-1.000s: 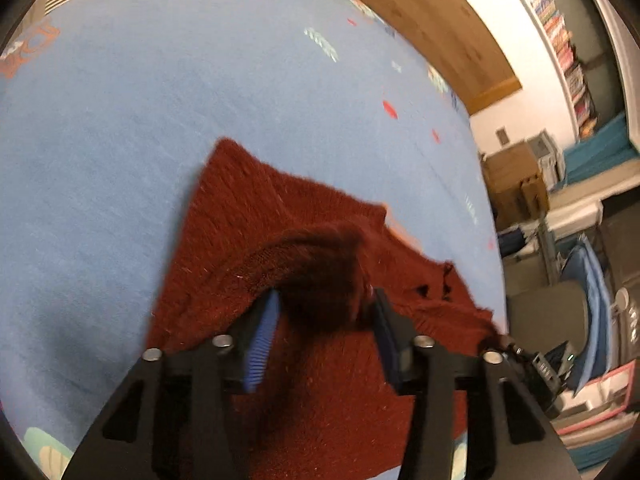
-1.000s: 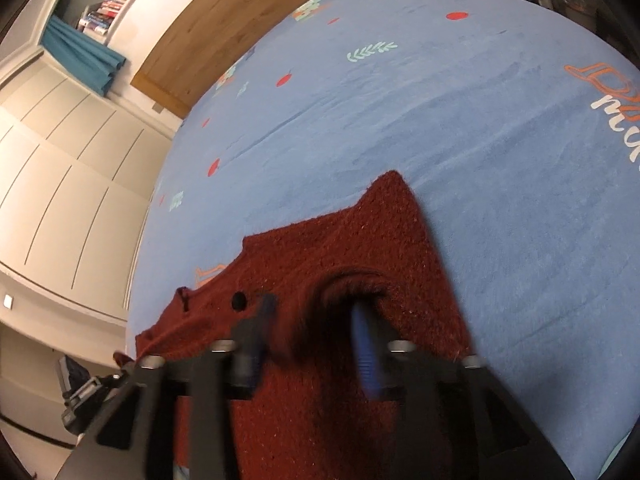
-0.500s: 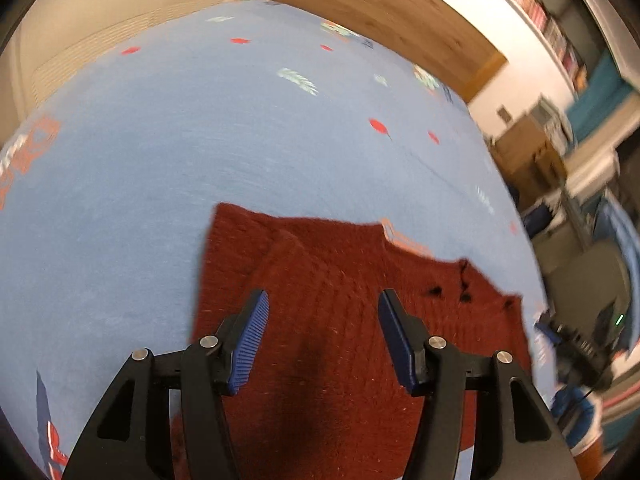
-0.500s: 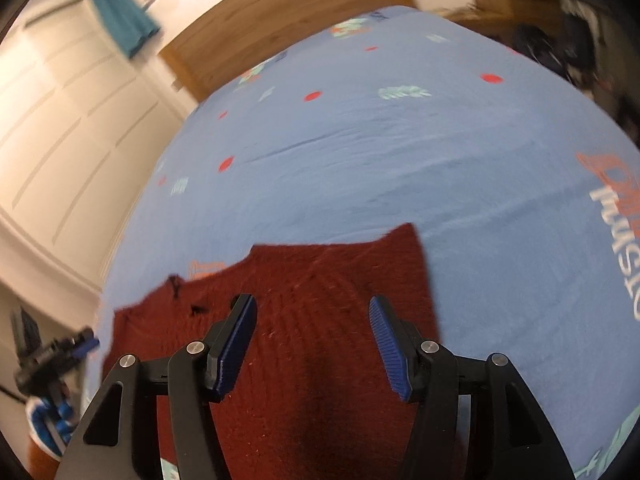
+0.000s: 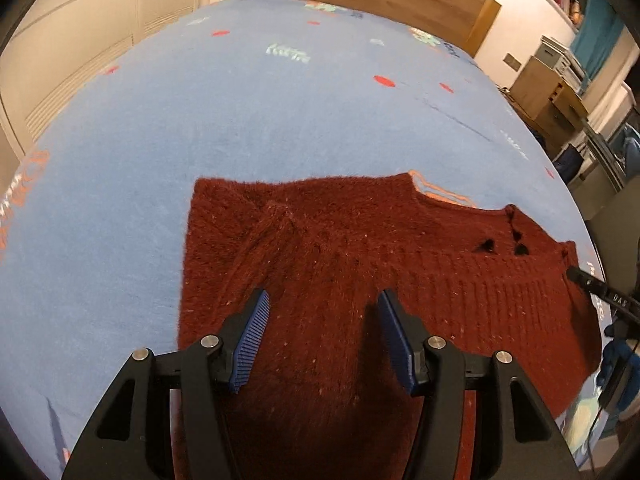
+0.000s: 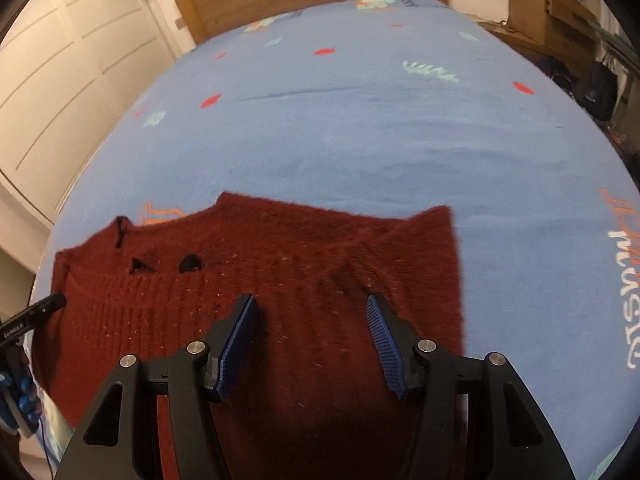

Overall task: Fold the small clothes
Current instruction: 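Open both grippers to lay the hem near the collar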

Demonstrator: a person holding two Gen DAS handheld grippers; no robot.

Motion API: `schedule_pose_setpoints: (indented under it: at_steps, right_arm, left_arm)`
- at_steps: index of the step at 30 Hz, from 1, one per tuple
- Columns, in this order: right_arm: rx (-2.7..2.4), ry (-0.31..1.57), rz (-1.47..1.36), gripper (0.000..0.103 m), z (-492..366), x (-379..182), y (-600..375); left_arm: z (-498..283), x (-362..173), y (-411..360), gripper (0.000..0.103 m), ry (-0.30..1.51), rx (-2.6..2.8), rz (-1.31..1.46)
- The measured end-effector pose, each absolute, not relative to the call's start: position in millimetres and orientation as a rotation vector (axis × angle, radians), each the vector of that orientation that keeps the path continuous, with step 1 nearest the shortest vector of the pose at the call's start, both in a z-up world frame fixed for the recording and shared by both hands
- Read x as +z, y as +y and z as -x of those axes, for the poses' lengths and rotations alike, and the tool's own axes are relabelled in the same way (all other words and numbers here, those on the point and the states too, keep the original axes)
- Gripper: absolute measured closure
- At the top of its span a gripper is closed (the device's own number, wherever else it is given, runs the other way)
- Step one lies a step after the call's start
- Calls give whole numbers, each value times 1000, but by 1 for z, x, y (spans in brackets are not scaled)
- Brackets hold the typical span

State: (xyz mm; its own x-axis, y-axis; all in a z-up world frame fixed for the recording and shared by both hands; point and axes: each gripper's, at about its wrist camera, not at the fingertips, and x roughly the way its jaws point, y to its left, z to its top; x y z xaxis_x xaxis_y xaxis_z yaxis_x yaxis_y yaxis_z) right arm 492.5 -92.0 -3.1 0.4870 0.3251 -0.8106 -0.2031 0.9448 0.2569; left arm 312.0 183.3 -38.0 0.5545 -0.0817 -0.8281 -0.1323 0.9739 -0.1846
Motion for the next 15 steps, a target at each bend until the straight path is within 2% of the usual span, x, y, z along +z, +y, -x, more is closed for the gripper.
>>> schedule_pose_setpoints:
  at_steps: [9,15]
  right_arm:
    - [362,934,-46,43,-429,33,-88]
    - [387,982,16,43,-393,13,-68]
  left_arm:
    - [-271,-15,158,52,909,29,183]
    - [-245,-37,151,52,958,65,187]
